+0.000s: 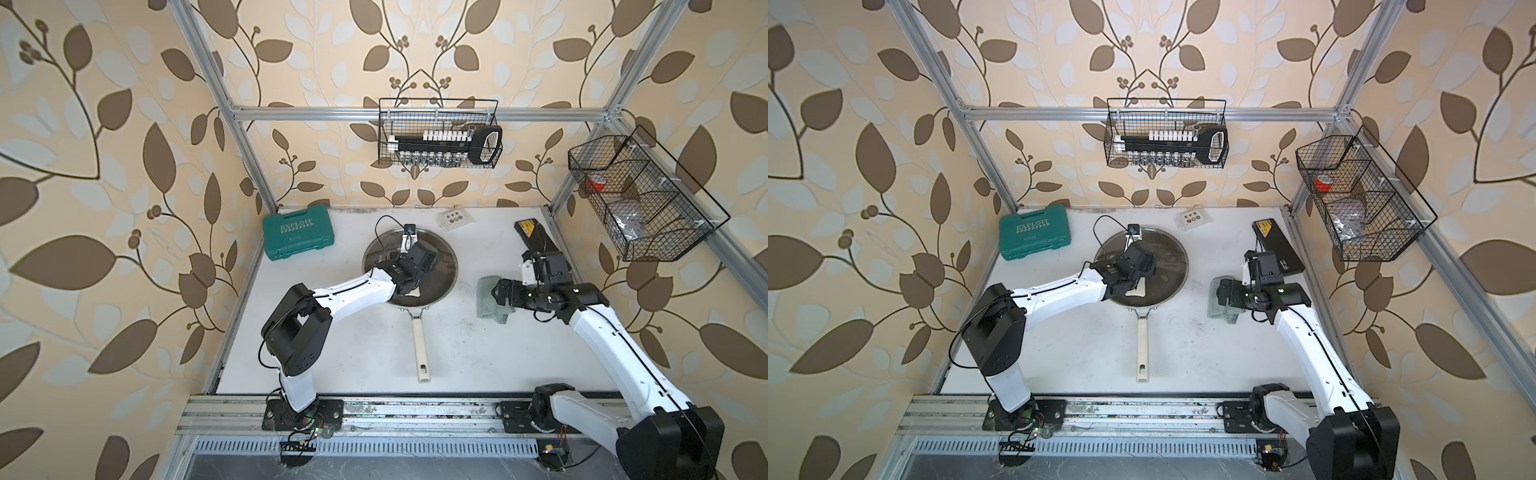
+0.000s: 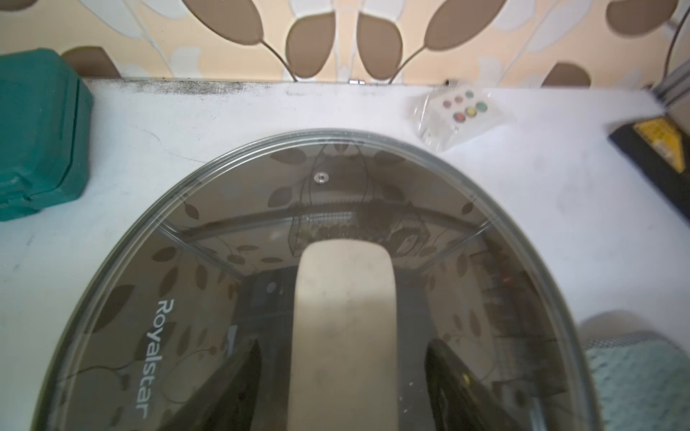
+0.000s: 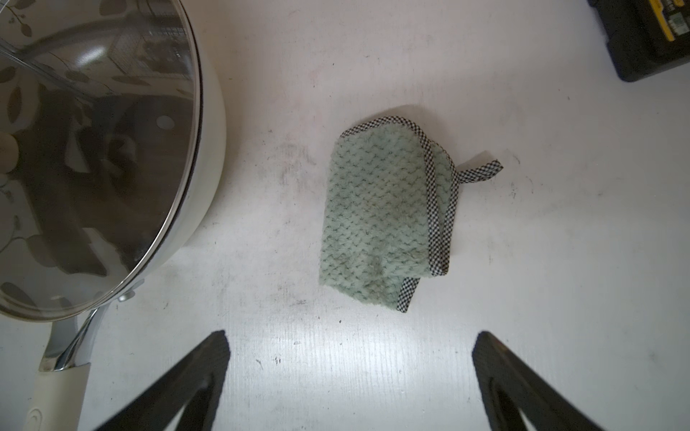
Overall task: Wipe the pot lid with a cloth
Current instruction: Place the pot lid on the cooking pot.
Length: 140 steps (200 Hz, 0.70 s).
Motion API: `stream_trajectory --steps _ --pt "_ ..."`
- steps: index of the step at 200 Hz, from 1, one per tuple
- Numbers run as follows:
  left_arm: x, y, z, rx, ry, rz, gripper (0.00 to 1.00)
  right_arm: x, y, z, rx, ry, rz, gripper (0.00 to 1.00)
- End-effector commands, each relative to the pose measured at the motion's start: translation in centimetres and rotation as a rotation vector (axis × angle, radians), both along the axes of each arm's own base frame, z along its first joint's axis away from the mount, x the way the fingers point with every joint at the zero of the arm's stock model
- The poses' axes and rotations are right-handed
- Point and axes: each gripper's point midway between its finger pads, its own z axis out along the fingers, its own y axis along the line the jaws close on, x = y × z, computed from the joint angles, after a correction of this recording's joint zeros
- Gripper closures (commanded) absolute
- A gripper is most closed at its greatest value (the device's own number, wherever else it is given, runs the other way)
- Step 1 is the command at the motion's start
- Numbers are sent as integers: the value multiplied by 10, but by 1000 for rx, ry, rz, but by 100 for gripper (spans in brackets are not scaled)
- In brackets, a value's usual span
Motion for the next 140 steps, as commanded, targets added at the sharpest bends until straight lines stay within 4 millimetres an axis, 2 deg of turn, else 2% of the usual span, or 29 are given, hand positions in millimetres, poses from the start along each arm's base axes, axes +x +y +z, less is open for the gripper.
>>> stream_trajectory --steps 1,42,66,78,81,82,116,127,140 --pt "5 1 48 -45 -126 -17 1 6 -1 9 -6 -28 -1 1" --pt "-8 4 61 -12 -157 -106 1 9 5 6 15 -45 29 1" --pt "-22 18 64 4 -182 -179 1 13 11 3 35 -71 67 1" --pt "-25 37 59 -5 -164 -188 1 17 11 1 30 -92 70 1" --pt "-25 42 53 -7 -148 -187 1 18 11 1 27 -95 68 1" --pt "-26 44 57 -16 -155 -187 1 18 10 1 27 -97 67 1" --pt "-29 125 45 -158 -147 -139 1 36 4 -10 -33 -168 78 1" --pt "-32 144 43 -172 -166 -138 1 43 3 -13 -57 -207 93 1" --pt "-37 157 42 -163 -182 -168 1 51 -1 -18 -99 -242 96 1"
